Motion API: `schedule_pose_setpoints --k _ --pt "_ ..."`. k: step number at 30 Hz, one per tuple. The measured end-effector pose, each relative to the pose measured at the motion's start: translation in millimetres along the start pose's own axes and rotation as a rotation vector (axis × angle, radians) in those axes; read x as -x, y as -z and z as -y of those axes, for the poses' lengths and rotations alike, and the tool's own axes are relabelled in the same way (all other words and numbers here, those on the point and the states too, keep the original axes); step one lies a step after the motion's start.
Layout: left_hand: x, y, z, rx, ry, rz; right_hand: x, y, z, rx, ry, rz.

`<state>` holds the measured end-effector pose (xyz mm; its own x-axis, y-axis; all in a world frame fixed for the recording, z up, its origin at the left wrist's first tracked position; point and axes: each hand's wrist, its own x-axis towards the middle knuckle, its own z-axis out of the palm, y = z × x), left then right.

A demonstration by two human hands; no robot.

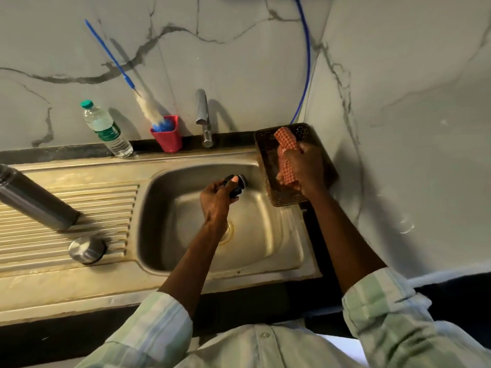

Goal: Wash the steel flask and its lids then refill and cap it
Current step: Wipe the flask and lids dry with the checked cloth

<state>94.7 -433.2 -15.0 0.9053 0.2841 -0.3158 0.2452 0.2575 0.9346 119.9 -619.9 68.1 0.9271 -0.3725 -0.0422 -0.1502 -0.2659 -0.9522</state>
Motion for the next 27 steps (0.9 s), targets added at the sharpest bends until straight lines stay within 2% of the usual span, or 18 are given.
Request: schedule_pose_setpoints --k 4,10,13,19,23,27 --pt "6.2 -18.8 9.0 -0.027 0.007 -0.021 -32.8 12.0 -16.9 0.361 0.15 -0.093" --pt "12.2 -21.9 19.1 -0.062 0.009 -0.049 -47.3 1.0 -50.6 0.622 0.171 -0.021" --pt "20.6 -15.1 18.4 -0.052 -0.023 -0.058 -22.7 -12.2 -38.9 0.586 0.272 -0.034" --pt "29.0 23.3 13.5 0.002 -0.091 -0.074 21.1 -59.1 -30.3 0.434 0.373 0.111" --pt "24.7 62.1 6.6 0.071 -0.095 -0.123 49.1 -99.3 -28.3 0.301 0.307 0.263" --pt "12.2 109.0 -5.0 -0.015 -0.134 -0.186 73.9 -147.6 -28.8 0.228 0.243 0.383"
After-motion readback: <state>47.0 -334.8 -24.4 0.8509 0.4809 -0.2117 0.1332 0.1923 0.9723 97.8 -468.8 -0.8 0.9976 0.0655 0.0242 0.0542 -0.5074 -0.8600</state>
